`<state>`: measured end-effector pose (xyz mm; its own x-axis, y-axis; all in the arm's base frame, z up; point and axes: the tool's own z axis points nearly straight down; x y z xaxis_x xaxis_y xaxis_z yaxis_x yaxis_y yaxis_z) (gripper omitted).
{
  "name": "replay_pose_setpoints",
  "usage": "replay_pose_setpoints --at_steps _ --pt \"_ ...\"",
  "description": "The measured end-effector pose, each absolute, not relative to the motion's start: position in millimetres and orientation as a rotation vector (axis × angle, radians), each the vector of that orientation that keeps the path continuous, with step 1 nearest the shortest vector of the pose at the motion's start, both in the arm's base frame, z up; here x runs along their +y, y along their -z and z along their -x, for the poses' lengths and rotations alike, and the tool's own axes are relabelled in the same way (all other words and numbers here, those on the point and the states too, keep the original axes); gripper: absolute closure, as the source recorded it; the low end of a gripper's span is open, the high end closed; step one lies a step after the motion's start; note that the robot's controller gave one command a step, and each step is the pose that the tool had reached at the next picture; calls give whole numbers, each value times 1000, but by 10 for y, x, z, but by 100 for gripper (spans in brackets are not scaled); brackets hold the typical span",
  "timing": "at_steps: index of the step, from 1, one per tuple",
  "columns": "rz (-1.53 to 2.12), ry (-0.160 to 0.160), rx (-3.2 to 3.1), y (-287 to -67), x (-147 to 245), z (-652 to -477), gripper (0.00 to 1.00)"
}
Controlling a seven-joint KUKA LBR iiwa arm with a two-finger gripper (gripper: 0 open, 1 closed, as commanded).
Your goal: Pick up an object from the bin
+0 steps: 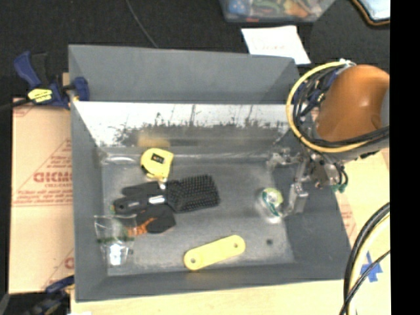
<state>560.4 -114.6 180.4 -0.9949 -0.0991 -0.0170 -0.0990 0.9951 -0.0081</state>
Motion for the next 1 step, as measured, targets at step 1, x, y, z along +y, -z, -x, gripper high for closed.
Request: replay_pose_setpoints --at_steps 1 --pt "16 0 3143 -973 -1069 -5598 0"
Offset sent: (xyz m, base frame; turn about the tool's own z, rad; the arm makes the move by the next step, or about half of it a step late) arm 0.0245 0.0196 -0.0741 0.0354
